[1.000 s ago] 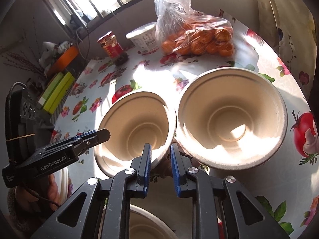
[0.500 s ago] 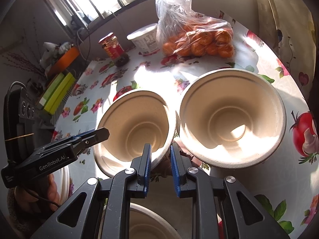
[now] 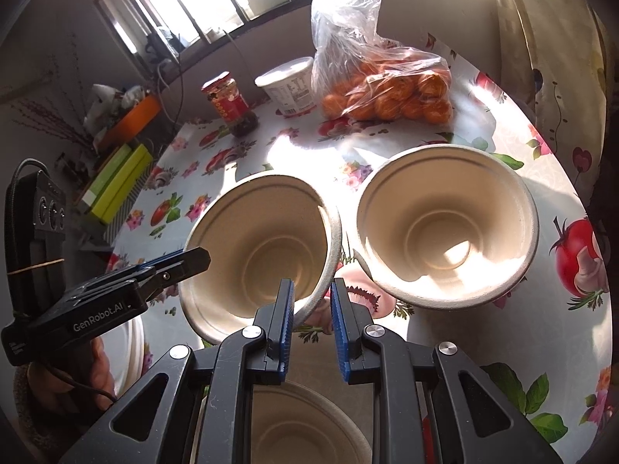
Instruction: Organize plates and bowls
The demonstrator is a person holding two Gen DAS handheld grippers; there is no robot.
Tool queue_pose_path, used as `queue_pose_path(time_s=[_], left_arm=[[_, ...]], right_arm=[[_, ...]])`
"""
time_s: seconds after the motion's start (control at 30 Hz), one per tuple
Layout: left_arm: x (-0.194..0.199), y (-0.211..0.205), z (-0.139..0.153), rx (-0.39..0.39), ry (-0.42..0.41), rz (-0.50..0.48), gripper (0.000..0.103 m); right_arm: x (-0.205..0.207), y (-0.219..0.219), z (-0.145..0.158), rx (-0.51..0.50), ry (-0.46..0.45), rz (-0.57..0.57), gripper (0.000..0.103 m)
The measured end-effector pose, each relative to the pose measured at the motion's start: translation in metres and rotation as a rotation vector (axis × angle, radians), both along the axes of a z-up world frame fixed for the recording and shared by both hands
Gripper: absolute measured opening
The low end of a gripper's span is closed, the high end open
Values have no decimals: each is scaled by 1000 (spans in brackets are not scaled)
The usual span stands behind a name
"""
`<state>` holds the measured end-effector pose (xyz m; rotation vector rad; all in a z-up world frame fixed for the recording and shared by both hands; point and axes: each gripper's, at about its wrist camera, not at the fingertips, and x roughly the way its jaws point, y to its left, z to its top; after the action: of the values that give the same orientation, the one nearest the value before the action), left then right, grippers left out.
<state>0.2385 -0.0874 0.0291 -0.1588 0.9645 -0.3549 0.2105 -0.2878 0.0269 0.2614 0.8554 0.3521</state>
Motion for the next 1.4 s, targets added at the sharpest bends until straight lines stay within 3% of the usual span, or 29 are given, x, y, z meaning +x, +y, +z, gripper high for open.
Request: queue_pose_path(time_s=[0.67,1.4], left_arm=[[-36,-4,22,-19,-47,-35,23],[-81,-18,20,-34,-44,-110,23]], right_arm=[[-42,-5,20,5,-49,-30,19],[-102,-18,21,4,-68,-93,19]])
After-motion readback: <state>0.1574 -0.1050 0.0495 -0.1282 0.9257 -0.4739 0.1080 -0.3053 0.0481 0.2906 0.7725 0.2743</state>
